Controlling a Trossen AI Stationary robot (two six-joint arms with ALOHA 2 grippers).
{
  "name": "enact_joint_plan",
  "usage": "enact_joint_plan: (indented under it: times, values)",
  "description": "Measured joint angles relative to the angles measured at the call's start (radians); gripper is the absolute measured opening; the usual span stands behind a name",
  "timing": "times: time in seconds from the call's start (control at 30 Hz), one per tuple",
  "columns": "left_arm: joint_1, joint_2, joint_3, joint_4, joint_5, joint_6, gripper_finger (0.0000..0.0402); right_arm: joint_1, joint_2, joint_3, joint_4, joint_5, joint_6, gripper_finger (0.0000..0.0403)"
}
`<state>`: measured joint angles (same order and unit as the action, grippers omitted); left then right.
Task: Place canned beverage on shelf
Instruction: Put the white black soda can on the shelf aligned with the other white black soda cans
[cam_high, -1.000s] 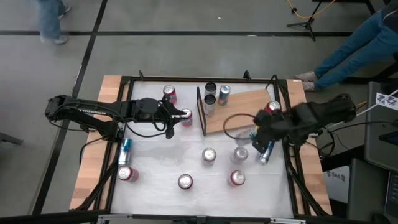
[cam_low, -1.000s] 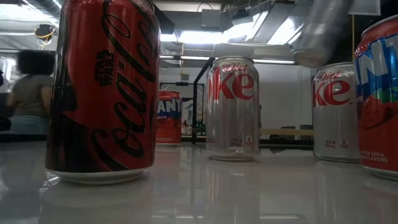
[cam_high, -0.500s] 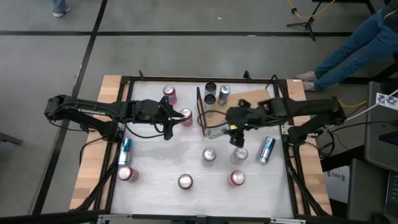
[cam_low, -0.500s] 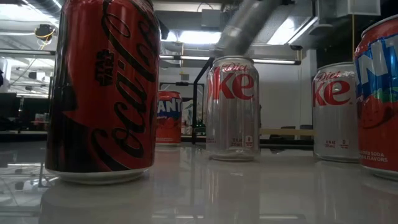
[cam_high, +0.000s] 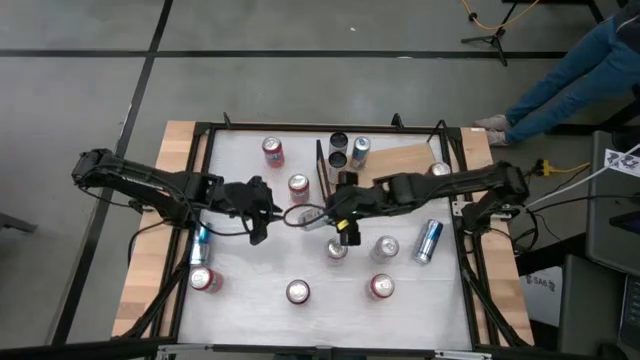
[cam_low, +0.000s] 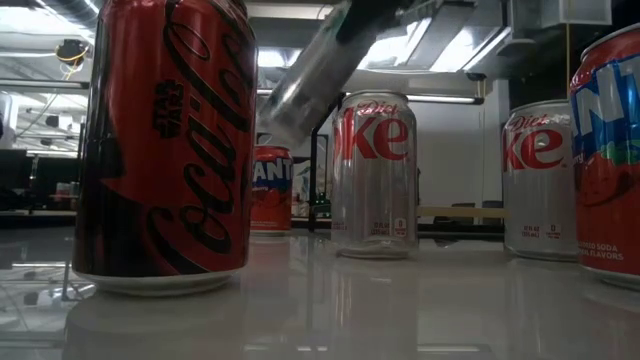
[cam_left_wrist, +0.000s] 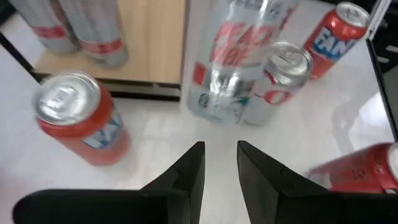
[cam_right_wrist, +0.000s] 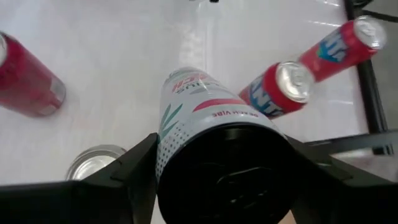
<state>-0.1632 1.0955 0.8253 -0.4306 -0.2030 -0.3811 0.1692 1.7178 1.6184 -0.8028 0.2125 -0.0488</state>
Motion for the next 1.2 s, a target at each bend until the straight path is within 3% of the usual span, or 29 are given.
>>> enact_joint_plan:
  times: [0.33, 0.87, 1.2]
  values:
    - [-0.049, 0.14, -0.001, 0.061, -0.094, -0.047, 0.0085, 0.0, 0.067, 0.0, -0.012, -0.075, -0.009, 0.0262]
    - [-0.049, 0.423, -0.001, 0.283, -0.1, -0.001, 0.0085, 0.0, 0.112, -0.001, -0.112, -0.045, -0.01, 0.0262]
    - [-0.049, 0.5, -0.002, 0.34, -0.102, 0.004, 0.0085, 0.0, 0.142, -0.001, -0.164, -0.046, -0.011, 0.0262]
